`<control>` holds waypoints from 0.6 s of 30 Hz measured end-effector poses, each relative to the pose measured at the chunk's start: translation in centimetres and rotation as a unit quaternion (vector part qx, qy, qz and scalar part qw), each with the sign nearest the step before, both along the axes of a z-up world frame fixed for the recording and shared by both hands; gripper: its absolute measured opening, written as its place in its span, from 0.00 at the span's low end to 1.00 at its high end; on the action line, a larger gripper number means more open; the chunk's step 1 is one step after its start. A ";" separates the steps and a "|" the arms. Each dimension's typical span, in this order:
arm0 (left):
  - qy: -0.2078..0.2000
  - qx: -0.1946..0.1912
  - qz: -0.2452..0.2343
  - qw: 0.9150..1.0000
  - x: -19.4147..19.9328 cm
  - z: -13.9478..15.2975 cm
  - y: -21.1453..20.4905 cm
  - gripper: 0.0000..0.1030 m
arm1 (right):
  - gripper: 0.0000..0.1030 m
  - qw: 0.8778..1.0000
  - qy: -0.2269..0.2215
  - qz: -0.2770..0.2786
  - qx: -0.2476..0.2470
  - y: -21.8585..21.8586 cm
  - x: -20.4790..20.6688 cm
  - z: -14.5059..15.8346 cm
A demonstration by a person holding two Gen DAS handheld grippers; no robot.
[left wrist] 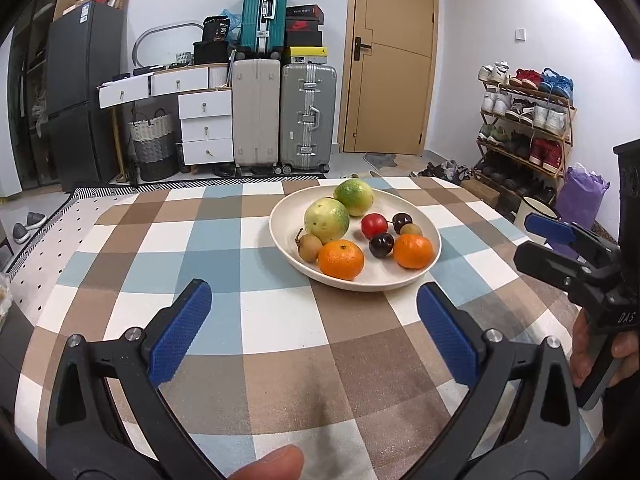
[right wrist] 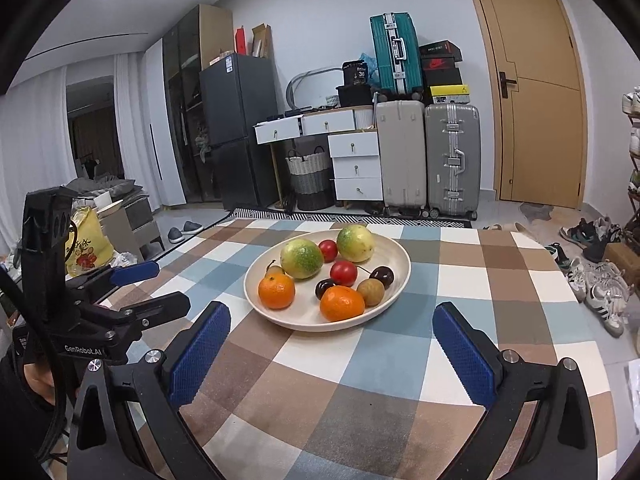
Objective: Organize fruits
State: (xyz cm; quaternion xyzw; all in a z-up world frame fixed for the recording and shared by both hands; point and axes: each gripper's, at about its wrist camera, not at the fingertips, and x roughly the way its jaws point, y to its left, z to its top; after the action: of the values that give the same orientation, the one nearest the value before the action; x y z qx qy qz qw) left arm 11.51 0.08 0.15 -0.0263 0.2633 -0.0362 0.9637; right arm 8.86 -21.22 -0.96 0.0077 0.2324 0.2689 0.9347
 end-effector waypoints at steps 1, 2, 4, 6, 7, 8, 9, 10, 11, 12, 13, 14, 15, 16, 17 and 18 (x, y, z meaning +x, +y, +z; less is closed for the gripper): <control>0.000 -0.001 0.000 1.000 0.0 0.0 0.0 0.99 | 1.00 1.000 -0.002 0.000 0.000 0.0 0.0 0.0; 0.002 -0.001 0.000 1.000 0.0 0.0 0.0 0.99 | 1.00 1.000 -0.002 0.000 0.000 0.0 -0.1 0.0; 0.005 -0.001 0.001 1.000 0.2 0.1 0.1 0.99 | 1.00 1.000 -0.003 0.000 0.001 0.0 -0.1 0.0; 0.006 -0.004 0.002 1.000 0.3 0.2 0.2 0.99 | 1.00 1.000 -0.004 -0.001 0.001 0.0 -0.1 0.1; 0.006 -0.006 0.002 1.000 0.2 0.2 0.2 0.99 | 1.00 1.000 -0.005 -0.001 0.001 0.0 -0.1 0.0; 0.007 -0.008 0.004 1.000 0.3 0.2 0.3 0.99 | 1.00 1.000 -0.006 -0.002 0.001 0.0 -0.2 0.0; 0.008 -0.009 0.005 1.000 0.4 0.2 0.4 0.99 | 1.00 1.000 -0.007 -0.003 0.001 0.0 -0.2 0.0; 0.009 -0.011 0.004 1.000 0.4 0.2 0.5 0.99 | 1.00 1.000 -0.007 -0.004 0.001 0.0 -0.1 0.0; 0.010 -0.013 0.005 1.000 0.5 0.2 0.5 0.99 | 1.00 1.000 -0.007 -0.004 0.001 0.0 -0.2 0.0; 0.010 -0.013 0.006 1.000 0.5 0.2 0.6 0.99 | 1.00 1.000 -0.006 -0.003 0.001 0.0 -0.2 0.0; 0.009 -0.014 0.006 1.000 0.5 0.2 0.6 0.99 | 1.00 1.000 -0.006 -0.003 0.001 0.0 -0.2 0.0; 0.009 -0.014 0.006 1.000 0.5 0.2 0.6 0.99 | 1.00 1.000 -0.006 -0.003 0.001 0.0 -0.2 0.0; 0.010 -0.013 0.005 1.000 0.5 0.2 0.6 0.99 | 1.00 1.000 -0.006 -0.004 0.001 0.0 -0.2 0.0; 0.009 -0.013 0.005 1.000 0.5 0.1 0.5 0.99 | 1.00 1.000 -0.006 -0.004 0.001 0.0 -0.2 0.0; 0.009 -0.013 0.005 1.000 0.5 0.2 0.6 0.99 | 1.00 1.000 -0.006 -0.004 0.001 0.0 -0.2 0.0; 0.009 -0.013 0.005 1.000 0.5 0.2 0.7 0.99 | 1.00 1.000 -0.006 -0.004 0.001 0.0 -0.2 0.0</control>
State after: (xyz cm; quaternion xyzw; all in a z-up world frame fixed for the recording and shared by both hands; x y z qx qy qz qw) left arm 12.04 0.76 0.37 -0.0407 0.2714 -0.0348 0.9610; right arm 8.62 -21.26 -0.95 0.0080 0.2264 0.2655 0.9371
